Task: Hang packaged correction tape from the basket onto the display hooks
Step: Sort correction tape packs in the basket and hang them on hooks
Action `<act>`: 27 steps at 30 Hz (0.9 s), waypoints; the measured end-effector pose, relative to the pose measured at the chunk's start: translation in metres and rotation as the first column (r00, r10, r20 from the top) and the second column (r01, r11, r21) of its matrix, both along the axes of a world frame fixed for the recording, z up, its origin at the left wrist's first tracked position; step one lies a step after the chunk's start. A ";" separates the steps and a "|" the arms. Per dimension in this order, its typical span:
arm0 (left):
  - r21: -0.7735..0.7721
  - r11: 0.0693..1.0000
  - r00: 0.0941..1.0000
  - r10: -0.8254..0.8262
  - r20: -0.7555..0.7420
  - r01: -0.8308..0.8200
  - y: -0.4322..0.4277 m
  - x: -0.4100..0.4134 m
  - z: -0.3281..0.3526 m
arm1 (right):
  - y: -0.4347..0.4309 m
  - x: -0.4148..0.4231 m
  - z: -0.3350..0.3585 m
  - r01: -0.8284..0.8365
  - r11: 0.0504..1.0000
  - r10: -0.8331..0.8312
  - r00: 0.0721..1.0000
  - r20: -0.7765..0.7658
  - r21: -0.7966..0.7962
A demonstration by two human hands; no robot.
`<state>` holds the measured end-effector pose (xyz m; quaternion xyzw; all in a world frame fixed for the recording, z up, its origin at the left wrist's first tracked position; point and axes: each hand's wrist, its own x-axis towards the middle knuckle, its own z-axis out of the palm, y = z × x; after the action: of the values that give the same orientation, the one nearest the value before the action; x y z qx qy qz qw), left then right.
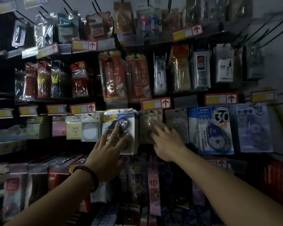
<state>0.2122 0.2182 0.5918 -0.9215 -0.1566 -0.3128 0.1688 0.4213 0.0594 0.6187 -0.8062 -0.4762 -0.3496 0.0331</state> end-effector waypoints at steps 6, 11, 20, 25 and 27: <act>-0.020 0.999 0.999 0.028 -0.022 -0.028 -0.006 -0.004 0.000 | -0.024 0.002 0.004 -0.029 1.000 0.029 0.999 -0.035 0.001; -0.004 0.999 0.999 0.041 -0.028 -0.042 -0.020 -0.009 -0.002 | -0.078 -0.006 0.008 -0.038 0.998 0.038 0.999 -0.009 0.048; 0.065 0.997 0.999 -0.043 -0.021 0.044 -0.077 -0.001 0.008 | -0.172 0.013 -0.017 0.161 0.942 -0.154 0.987 -0.047 0.295; 0.108 0.991 0.997 -0.072 -0.033 0.075 -0.107 0.016 0.008 | -0.172 0.023 -0.028 0.202 0.966 -0.182 0.975 -0.131 0.163; 0.115 0.990 0.996 -0.077 -0.041 0.081 -0.114 0.023 0.009 | -0.166 0.030 -0.028 0.205 0.967 -0.177 0.968 -0.180 0.152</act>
<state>0.2350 0.1047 0.6009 -0.9211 -0.0984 -0.3109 0.2127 0.4517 -0.1070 0.5910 -0.8688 -0.3603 -0.3226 0.1067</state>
